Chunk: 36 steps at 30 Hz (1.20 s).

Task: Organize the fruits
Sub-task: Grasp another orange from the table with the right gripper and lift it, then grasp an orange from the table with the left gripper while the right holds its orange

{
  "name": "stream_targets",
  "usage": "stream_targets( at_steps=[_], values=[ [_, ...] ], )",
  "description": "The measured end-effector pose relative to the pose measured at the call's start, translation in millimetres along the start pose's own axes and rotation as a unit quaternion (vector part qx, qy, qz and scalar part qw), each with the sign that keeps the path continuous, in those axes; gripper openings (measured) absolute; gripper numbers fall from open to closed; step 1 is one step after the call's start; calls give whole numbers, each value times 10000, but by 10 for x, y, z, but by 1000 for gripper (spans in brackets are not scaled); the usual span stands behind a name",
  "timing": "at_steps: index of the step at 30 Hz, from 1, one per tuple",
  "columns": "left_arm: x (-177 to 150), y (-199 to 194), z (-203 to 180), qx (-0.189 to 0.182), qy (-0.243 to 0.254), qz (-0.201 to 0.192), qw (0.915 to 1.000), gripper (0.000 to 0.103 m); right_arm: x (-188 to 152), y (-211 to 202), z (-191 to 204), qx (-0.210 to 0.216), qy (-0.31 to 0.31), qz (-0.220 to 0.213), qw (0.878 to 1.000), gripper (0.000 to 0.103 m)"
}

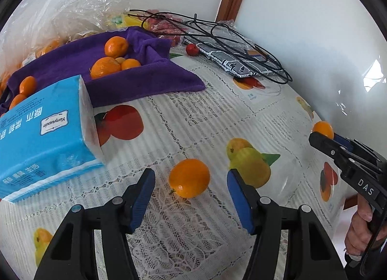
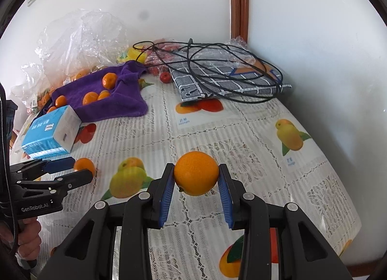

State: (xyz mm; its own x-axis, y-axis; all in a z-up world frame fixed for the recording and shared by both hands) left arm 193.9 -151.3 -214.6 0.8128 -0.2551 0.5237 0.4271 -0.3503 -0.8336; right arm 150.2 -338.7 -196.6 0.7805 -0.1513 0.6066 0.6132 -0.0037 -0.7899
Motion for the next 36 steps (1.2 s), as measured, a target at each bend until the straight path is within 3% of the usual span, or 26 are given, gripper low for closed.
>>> stream_targets(
  at_steps=[3,4,12,18,26,31,36],
  values=[
    [11,46,0,108,21,-41,9999,34,-24,32,25,28,-38,37,10000,36],
    [14,52,2,143,44,-46,9999,33,-29,41,41,40,-52,46,10000,36],
    [-86,-187,260,291,-91,-179,9994,33,-40,69,439,346,-328,71,9988,36],
    [-332,-547,876,751,-528,-399,9950,33,-76,118,1004,692,-610,57,9957,36],
    [-757,-888,1675,1216,-1333,-581,9819,33,-166,263,1744,999,-939,92,9905,36],
    [-830,-945,1883,1381,-1551,-776,9751,33,-149,294,1980,861,-1105,-70,9901,36],
    [-843,-924,1905,1214,-1579,-860,9762,33,-159,369,1989,772,-1107,12,9908,36]
  ],
)
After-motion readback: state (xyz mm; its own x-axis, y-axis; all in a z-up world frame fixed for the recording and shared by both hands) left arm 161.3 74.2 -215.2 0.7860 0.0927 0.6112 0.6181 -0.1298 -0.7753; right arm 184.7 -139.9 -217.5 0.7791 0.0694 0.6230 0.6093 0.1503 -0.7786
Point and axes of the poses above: each gripper's, at about its wrist camera, not at the fingertips, and y roughly the way its jaws point, z to its left, x to its top, the point moved 7 cm from there along y, roughly the way its jaws point, and after that the axes turned 1 degree about -y, right-handed, at the moved point
